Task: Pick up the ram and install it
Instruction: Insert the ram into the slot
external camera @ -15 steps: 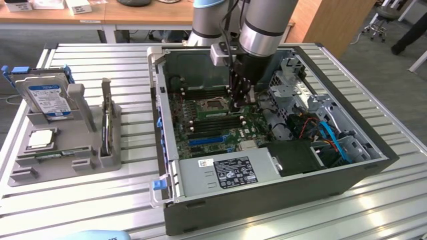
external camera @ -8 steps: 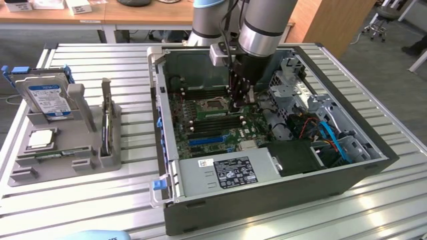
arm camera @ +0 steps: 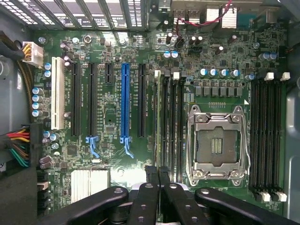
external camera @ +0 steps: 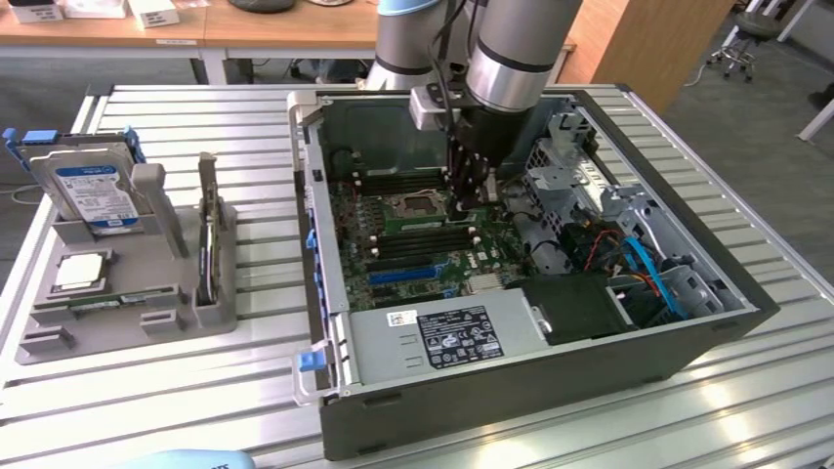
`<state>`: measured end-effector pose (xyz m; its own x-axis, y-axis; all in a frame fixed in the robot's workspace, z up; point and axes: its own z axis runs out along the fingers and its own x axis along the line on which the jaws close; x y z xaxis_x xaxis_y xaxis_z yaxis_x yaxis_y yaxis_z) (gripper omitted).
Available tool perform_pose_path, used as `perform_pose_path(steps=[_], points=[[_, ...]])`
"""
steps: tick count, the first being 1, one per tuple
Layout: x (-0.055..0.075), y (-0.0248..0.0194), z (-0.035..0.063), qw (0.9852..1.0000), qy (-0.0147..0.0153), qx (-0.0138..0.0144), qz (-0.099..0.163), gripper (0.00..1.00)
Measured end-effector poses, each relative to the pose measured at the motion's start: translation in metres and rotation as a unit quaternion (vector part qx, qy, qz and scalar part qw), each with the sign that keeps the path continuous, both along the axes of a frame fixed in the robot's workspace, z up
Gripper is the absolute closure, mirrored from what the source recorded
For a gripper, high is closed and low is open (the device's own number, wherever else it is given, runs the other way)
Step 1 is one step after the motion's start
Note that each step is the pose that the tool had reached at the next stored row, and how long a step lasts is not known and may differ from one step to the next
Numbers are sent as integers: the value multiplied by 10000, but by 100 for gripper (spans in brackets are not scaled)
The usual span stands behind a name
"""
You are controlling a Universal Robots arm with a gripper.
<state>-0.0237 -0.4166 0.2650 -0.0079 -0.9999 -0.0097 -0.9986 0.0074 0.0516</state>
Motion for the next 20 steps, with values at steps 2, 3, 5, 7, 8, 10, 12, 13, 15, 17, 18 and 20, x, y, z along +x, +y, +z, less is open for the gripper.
perform_pose_path(steps=[2, 3, 5, 7, 8, 10, 12, 13, 15, 17, 18, 20], points=[[0, -1, -2, 10000, 0, 0, 0, 88], [0, -1, -8, 10000, 0, 0, 1, 88], [0, -1, -23, 10000, 0, -1, 1, 88], [1, -1, -40, 10000, 0, 0, 1, 88], [0, -1, -48, 10000, 0, 0, 1, 88], [1, -1, -64, 10000, 0, 0, 1, 88], [1, -1, -74, 10000, 0, 0, 1, 88], [1, -1, -78, 10000, 0, 0, 1, 88], [0, -1, -88, 10000, 0, 0, 1, 88], [1, -1, -100, 10000, 0, 0, 1, 88], [0, -1, -108, 10000, 0, 0, 1, 88], [1, -1, -123, 10000, 0, 0, 1, 88]])
